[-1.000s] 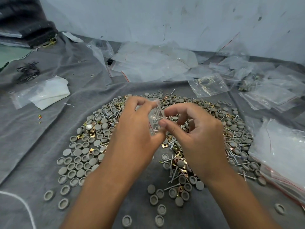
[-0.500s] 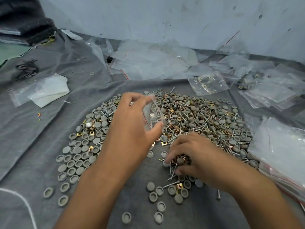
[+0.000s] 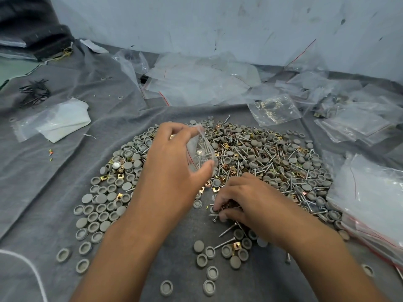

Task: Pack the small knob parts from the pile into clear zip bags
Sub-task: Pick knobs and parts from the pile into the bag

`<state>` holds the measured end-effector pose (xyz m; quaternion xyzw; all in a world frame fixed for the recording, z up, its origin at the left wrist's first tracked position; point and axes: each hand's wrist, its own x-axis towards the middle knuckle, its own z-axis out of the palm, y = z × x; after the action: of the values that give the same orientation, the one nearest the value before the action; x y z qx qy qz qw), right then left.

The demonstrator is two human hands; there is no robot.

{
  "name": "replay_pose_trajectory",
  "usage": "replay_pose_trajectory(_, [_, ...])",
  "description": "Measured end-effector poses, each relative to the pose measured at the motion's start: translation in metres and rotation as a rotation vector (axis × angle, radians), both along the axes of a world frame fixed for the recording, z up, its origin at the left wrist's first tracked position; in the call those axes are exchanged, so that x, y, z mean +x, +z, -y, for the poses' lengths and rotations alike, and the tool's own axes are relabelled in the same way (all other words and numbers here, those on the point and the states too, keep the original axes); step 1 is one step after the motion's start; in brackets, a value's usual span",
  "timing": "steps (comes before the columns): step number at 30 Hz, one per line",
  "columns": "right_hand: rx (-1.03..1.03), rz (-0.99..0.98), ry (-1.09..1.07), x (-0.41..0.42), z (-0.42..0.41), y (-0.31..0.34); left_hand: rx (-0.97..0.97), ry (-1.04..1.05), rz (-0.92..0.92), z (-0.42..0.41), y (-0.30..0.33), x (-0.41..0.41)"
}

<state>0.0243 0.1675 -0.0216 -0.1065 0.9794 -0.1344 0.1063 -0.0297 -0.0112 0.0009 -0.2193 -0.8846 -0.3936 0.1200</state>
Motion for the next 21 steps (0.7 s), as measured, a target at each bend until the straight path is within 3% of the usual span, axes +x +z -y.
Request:
replay_pose_trajectory(8, [-0.049, -0.131, -0.021, 0.000, 0.004, -0.007, 0.001, 0.008, 0.000, 0.000, -0.002, -0.001])
replay_pose_trajectory(21, [-0.072, -0.140, -0.057, 0.002, 0.013, -0.005, 0.010, 0.014, -0.007, 0.000, -0.002, -0.002])
